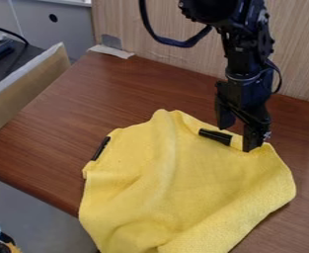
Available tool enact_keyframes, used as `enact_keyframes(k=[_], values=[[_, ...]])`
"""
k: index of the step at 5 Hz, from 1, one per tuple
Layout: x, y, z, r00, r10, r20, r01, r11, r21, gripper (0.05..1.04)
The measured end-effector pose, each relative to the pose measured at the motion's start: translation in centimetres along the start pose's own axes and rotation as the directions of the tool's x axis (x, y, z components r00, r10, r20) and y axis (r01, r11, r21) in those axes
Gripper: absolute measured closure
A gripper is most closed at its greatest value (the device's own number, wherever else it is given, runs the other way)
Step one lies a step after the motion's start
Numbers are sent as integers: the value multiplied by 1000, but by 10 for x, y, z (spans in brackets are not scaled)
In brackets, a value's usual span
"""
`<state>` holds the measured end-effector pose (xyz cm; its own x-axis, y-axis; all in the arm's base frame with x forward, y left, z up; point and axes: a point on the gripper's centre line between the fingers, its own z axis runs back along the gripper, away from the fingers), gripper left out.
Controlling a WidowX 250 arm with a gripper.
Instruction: Move the cloth from the bottom to the top
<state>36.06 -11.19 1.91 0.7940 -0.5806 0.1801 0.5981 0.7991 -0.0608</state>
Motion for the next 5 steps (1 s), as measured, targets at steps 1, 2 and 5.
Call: enact_keyframes(k=[1, 2, 5], values=[[6, 8, -12, 1000, -25, -19, 25, 1000, -10, 133], [4, 10, -23, 999, -35, -40, 34, 999, -25, 418], [1, 11, -30, 997, -43, -64, 41, 999, -37, 1019]])
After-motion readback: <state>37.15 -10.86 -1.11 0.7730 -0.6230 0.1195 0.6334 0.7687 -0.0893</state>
